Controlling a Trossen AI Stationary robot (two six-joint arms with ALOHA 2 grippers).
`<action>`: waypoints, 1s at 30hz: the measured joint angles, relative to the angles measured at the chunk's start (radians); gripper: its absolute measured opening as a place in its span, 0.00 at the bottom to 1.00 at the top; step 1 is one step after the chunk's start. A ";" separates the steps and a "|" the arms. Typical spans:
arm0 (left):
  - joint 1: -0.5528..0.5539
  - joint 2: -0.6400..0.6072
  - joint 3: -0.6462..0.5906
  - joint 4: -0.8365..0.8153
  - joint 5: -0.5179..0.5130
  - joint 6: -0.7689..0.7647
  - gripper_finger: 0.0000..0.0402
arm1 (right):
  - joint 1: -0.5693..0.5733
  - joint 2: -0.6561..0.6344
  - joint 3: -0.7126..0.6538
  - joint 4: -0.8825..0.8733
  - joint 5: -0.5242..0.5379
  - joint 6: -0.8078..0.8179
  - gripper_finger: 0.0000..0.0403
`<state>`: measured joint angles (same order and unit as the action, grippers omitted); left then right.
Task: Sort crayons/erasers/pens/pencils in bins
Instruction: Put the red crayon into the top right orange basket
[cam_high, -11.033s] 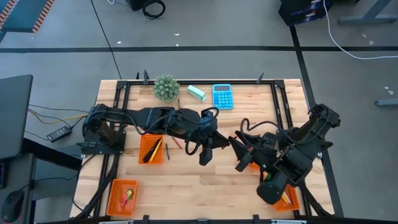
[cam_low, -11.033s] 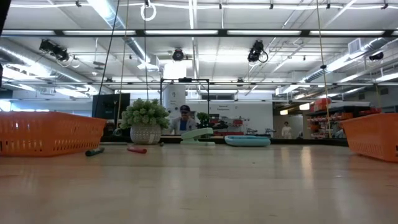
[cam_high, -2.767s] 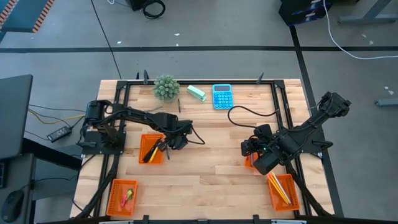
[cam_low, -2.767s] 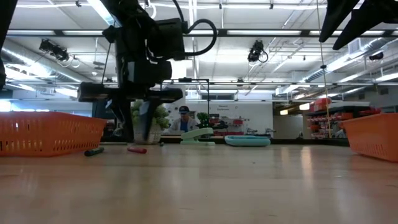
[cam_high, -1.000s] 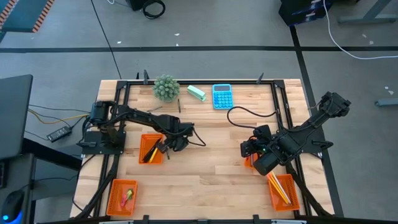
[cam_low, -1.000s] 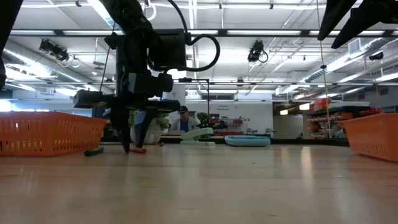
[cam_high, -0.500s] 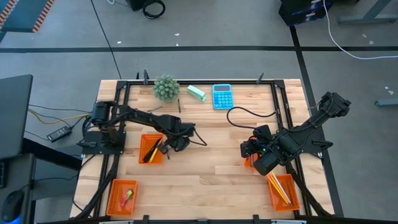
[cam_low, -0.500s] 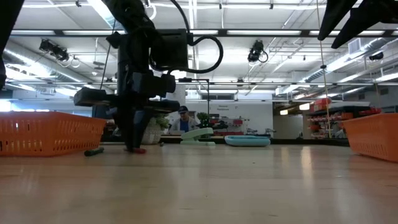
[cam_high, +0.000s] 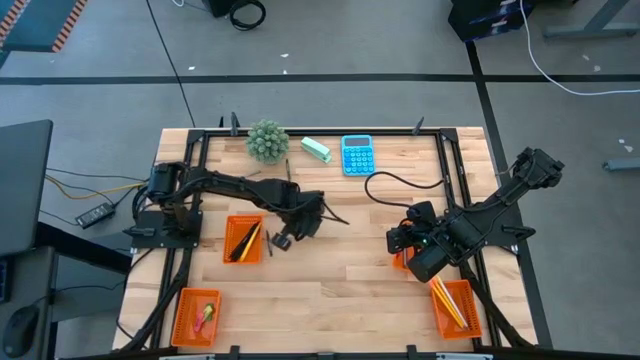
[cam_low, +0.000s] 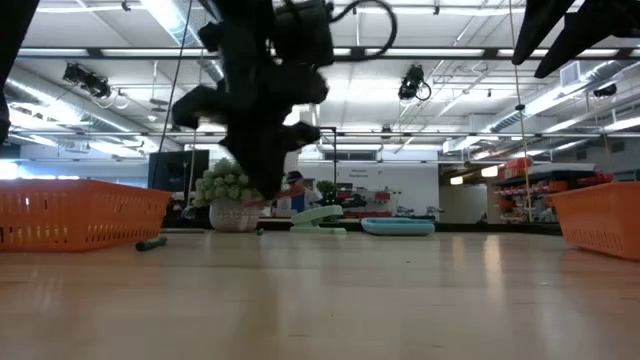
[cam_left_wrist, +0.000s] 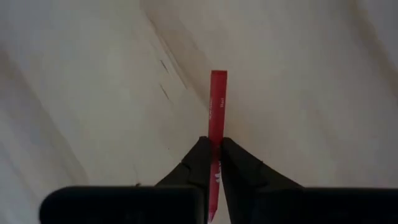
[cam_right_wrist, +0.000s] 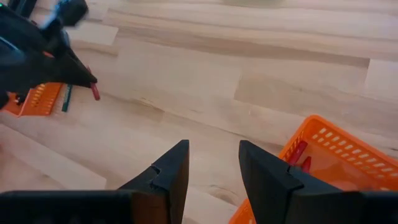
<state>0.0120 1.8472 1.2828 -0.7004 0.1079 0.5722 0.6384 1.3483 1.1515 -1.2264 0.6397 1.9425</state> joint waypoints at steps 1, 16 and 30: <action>0.000 -0.001 0.021 -0.001 0.002 -0.022 0.09 | 0.000 0.000 0.000 0.002 -0.008 0.000 0.36; 0.036 -0.003 0.354 0.006 0.208 -0.436 0.09 | 0.000 -0.184 0.000 0.357 0.243 -0.384 0.36; 0.139 -0.005 0.544 0.416 0.365 -0.963 0.09 | 0.000 -0.299 0.000 0.579 0.392 -0.792 0.36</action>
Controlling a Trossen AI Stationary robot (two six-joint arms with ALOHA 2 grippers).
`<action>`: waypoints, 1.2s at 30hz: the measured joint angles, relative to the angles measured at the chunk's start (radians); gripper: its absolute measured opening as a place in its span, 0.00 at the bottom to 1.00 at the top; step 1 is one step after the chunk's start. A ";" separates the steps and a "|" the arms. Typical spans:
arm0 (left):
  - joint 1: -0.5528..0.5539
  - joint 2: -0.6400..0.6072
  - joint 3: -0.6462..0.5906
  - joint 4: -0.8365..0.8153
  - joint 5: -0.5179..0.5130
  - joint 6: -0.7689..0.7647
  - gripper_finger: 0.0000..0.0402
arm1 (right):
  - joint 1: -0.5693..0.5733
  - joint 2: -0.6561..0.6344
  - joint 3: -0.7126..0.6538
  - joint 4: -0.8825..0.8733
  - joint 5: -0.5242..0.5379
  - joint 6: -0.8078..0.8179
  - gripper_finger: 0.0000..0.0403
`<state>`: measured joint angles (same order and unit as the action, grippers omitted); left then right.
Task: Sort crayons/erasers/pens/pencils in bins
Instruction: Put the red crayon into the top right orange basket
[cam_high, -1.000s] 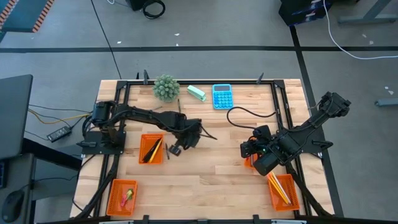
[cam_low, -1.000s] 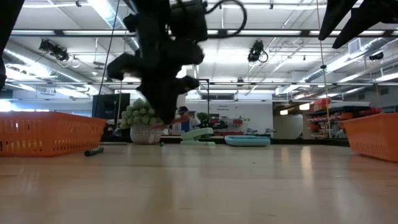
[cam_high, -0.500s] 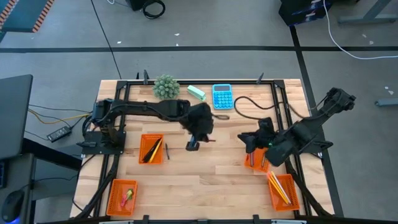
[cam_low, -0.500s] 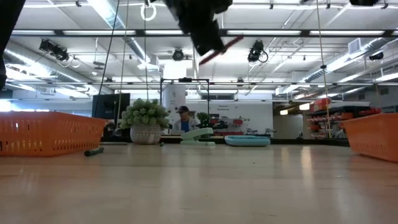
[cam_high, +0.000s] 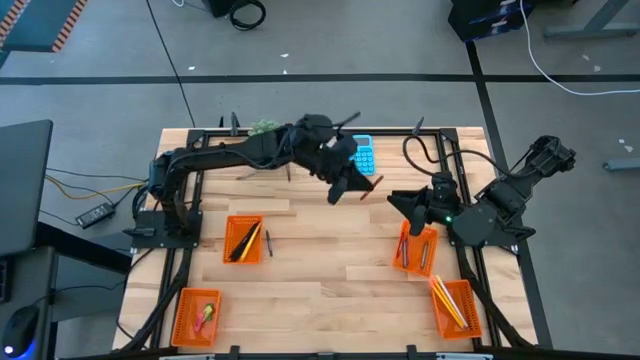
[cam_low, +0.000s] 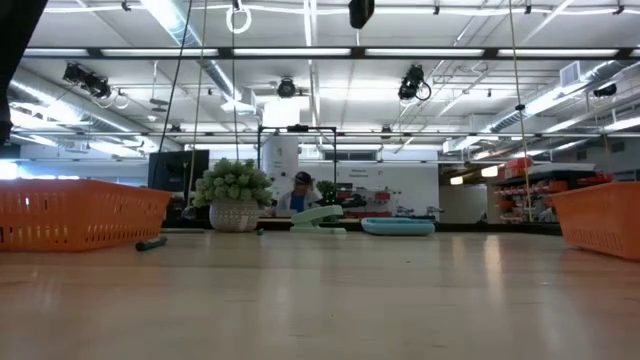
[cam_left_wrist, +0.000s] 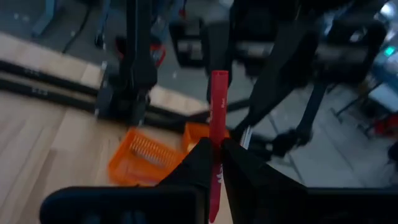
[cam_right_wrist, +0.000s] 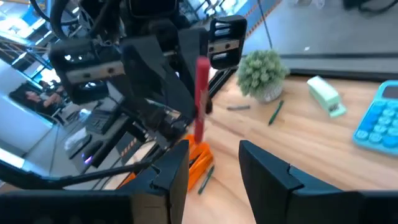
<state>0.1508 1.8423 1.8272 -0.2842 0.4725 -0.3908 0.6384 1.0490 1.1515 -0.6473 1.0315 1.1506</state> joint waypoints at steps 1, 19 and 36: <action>0.003 0.000 0.000 0.022 0.000 -0.019 0.09 | 0.000 0.000 0.000 0.000 0.014 -0.008 0.36; -0.003 0.000 -0.001 0.035 -0.058 -0.017 0.10 | -0.001 0.035 0.000 0.035 0.173 -0.038 0.41; -0.009 0.000 -0.002 0.022 -0.062 -0.016 0.08 | -0.110 0.082 0.000 0.121 0.165 -0.032 0.61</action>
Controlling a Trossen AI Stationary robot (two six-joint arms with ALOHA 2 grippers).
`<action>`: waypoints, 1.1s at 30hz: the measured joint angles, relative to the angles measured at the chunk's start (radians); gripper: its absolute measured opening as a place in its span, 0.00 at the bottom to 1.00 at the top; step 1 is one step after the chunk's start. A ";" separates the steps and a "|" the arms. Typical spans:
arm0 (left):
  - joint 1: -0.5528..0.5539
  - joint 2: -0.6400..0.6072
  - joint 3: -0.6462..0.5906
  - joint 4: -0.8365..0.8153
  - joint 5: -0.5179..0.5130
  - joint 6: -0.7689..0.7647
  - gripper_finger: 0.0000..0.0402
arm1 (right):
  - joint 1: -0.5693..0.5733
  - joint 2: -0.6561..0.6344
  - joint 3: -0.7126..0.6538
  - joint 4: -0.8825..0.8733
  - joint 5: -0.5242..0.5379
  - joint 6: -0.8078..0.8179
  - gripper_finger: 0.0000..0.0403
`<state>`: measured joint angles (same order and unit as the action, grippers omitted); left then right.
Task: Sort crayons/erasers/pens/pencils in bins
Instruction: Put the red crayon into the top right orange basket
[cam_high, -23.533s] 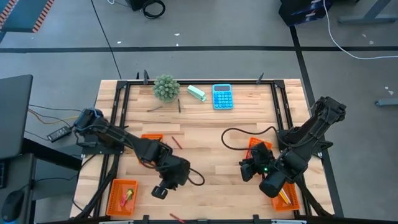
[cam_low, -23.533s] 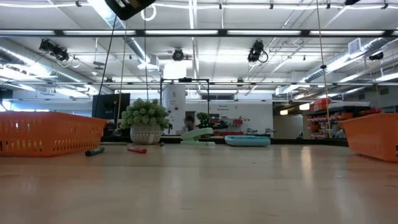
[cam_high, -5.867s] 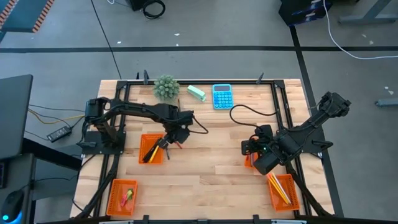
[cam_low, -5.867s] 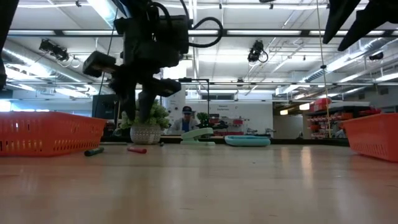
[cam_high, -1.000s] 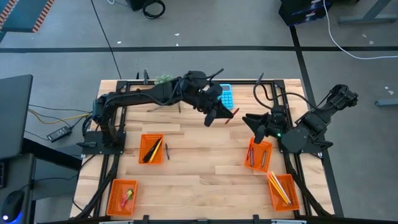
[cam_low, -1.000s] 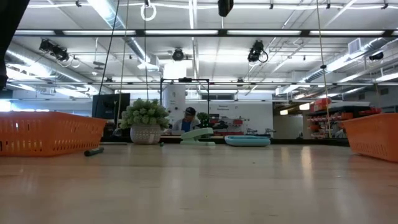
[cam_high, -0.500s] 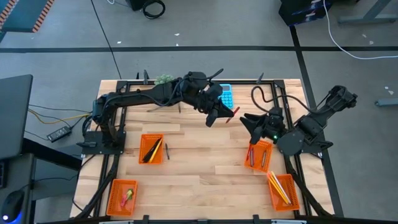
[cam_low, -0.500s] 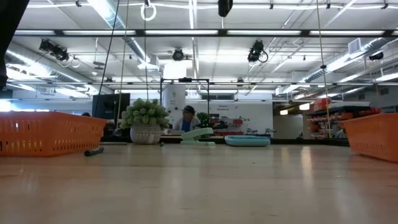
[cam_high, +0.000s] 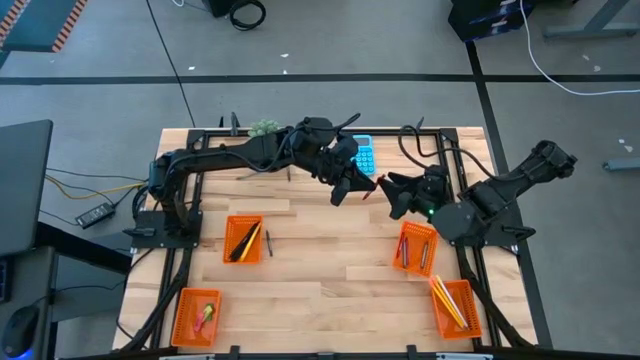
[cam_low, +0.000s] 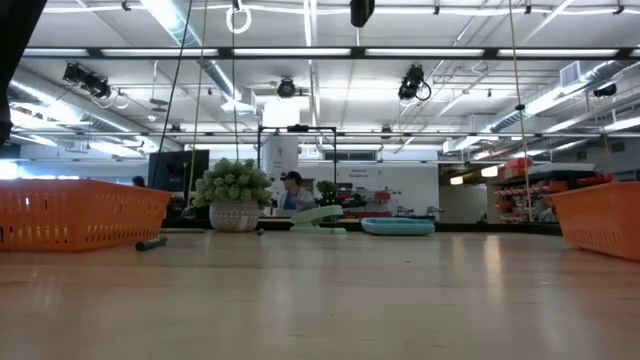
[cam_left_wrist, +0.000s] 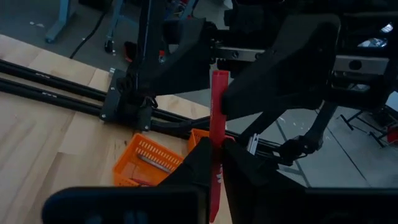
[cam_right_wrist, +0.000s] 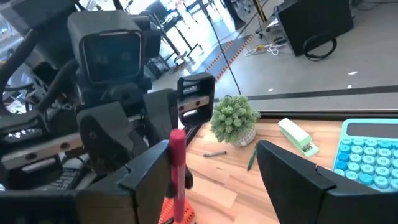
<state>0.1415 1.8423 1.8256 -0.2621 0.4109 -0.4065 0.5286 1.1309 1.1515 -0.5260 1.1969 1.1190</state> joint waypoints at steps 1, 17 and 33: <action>0.000 0.000 0.000 0.000 0.000 0.000 0.07 | -0.006 0.000 0.000 0.006 -0.006 -0.003 0.61; 0.000 0.001 0.000 -0.005 -0.003 0.010 0.08 | -0.057 0.000 0.000 0.031 -0.076 -0.018 0.50; 0.001 0.002 -0.001 -0.007 -0.003 0.010 0.07 | -0.057 0.000 0.001 0.032 -0.074 -0.020 0.14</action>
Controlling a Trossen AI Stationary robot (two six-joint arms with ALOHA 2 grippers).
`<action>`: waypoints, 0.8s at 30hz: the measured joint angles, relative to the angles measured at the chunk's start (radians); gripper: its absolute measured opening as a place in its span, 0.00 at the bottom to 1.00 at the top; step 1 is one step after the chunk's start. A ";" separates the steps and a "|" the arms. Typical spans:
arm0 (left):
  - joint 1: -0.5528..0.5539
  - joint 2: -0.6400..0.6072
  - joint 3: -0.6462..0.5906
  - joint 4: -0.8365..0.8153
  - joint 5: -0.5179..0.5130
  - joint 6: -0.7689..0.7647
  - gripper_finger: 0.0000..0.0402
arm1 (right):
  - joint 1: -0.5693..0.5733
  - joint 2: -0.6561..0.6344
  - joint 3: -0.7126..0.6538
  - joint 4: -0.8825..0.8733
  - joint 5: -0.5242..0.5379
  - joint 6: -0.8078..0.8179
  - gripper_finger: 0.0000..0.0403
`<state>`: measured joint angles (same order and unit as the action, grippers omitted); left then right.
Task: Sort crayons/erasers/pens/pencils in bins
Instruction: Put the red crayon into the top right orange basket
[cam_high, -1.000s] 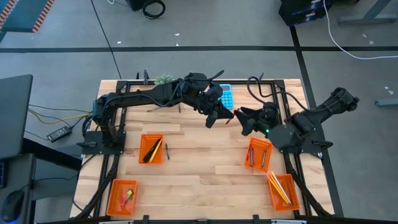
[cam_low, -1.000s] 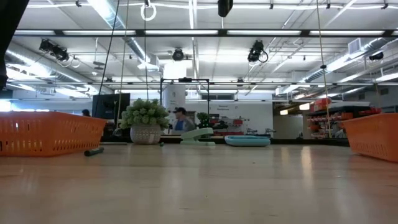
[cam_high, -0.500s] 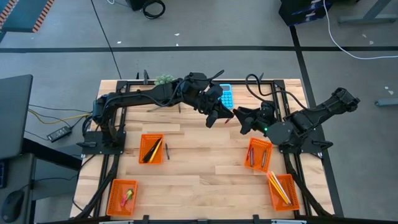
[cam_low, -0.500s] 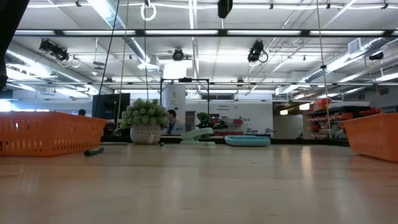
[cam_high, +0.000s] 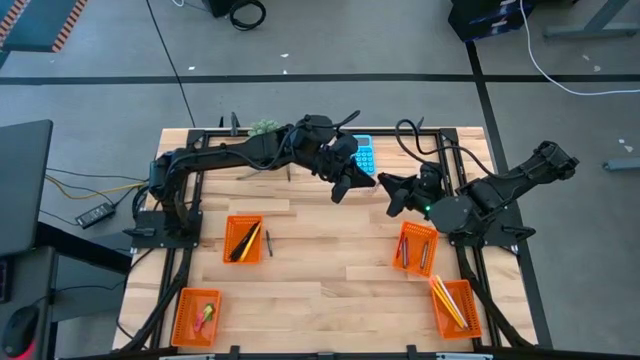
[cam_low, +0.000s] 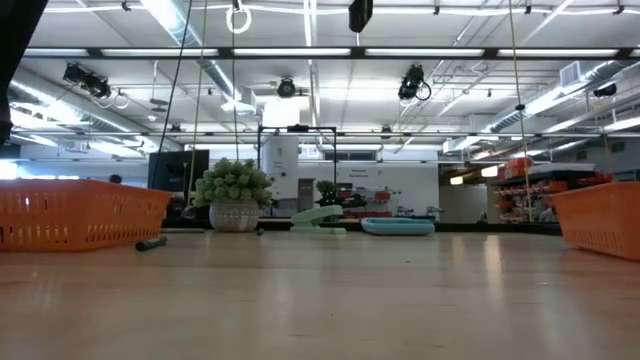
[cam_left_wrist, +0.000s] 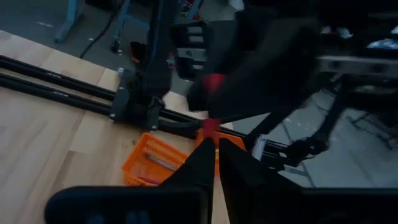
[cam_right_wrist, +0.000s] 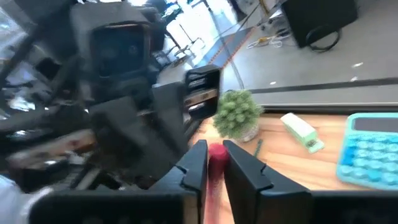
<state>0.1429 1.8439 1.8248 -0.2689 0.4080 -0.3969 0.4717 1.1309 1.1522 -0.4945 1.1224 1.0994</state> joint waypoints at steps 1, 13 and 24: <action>0.000 0.000 0.000 0.002 0.007 0.000 0.07 | 0.000 0.000 0.000 -0.012 0.009 -0.004 0.13; 0.002 0.000 0.000 -0.069 0.005 0.057 0.03 | -0.001 -0.001 0.000 -0.076 -0.082 -0.001 0.10; 0.013 0.000 0.000 -0.196 0.003 0.105 0.06 | 0.008 0.038 -0.001 -0.575 -0.552 0.428 0.10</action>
<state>0.1562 1.8435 1.8248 -0.4646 0.4114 -0.2916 0.4793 1.1684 1.1515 -1.0697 0.5705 1.5278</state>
